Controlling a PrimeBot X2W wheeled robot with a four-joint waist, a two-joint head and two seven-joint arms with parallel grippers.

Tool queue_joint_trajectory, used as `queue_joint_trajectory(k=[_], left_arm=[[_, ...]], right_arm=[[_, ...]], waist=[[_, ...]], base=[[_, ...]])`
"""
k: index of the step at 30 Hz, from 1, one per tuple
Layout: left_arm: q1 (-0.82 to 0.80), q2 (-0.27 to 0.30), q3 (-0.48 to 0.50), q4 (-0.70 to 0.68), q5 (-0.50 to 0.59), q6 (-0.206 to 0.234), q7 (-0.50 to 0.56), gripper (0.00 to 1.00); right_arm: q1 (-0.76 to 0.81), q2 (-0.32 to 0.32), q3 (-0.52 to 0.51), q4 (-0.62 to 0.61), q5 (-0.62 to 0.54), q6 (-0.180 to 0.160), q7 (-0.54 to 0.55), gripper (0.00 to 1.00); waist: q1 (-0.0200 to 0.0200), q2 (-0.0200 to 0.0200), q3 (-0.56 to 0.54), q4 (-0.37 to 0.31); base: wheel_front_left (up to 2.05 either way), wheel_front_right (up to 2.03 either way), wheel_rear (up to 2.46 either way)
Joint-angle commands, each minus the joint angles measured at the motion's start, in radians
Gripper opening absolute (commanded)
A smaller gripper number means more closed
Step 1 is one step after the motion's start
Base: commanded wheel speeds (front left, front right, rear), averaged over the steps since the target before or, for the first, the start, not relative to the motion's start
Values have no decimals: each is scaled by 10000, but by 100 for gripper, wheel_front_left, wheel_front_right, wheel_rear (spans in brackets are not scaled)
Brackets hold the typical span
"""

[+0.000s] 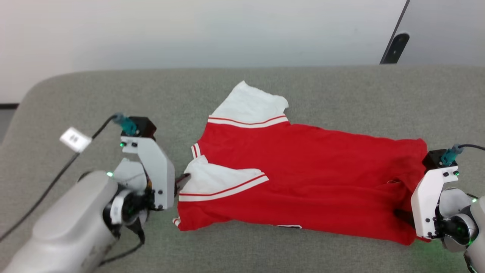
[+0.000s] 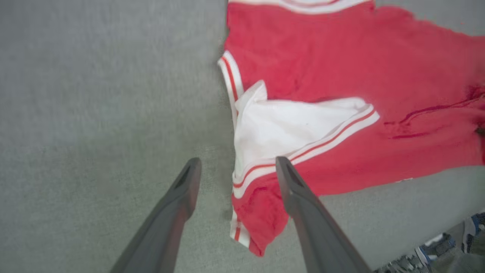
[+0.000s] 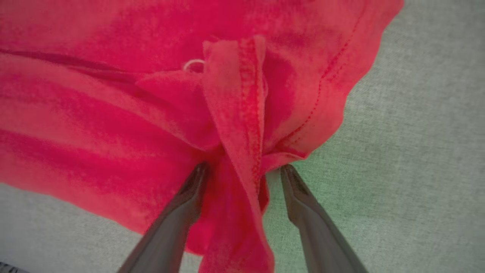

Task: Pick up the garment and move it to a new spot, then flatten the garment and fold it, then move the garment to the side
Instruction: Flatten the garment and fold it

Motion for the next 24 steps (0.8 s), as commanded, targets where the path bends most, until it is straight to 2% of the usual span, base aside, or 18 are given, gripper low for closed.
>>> queue_joint_trajectory(k=[1,7,11,12,15,19,24], left_arm=[[238,27,107,-94,74,-29,-294,100],[1418,222,744,-727,425,-129,-3049,100],[2374,243,1098,-1178,821,-130,-5078,100],[2612,234,1119,-1306,918,-212,-5540,100],[3381,155,1295,-1645,1209,-27,-6869,100],[4453,-106,1644,-1879,1298,256,-8441,100],[5511,-560,2315,-2147,1547,474,-9020,100]], right_arm=[[139,26,-7,20,-80,-13,-100,100],[514,-281,74,-286,-50,-13,-747,100],[965,-599,180,-1031,-7,-13,-1685,100],[1069,-698,115,-1253,11,-13,-2023,100],[1500,-1041,152,-1973,-265,-13,-3209,100],[2088,-1287,-278,-2701,-1009,-14,-5276,100],[3109,-923,-1319,-3490,-2441,-14,-7648,100]], waist=[[0,-1,-261,11],[0,-1,-803,-14],[0,-1,-1105,-22],[0,-1,-1146,-25],[0,-1,-1269,-16],[0,-1,-1412,1],[0,-1,-1566,112]], base=[[0,0,0],[0,0,0],[0,0,0],[0,0,0],[0,0,0],[0,0,0],[0,0,0]])
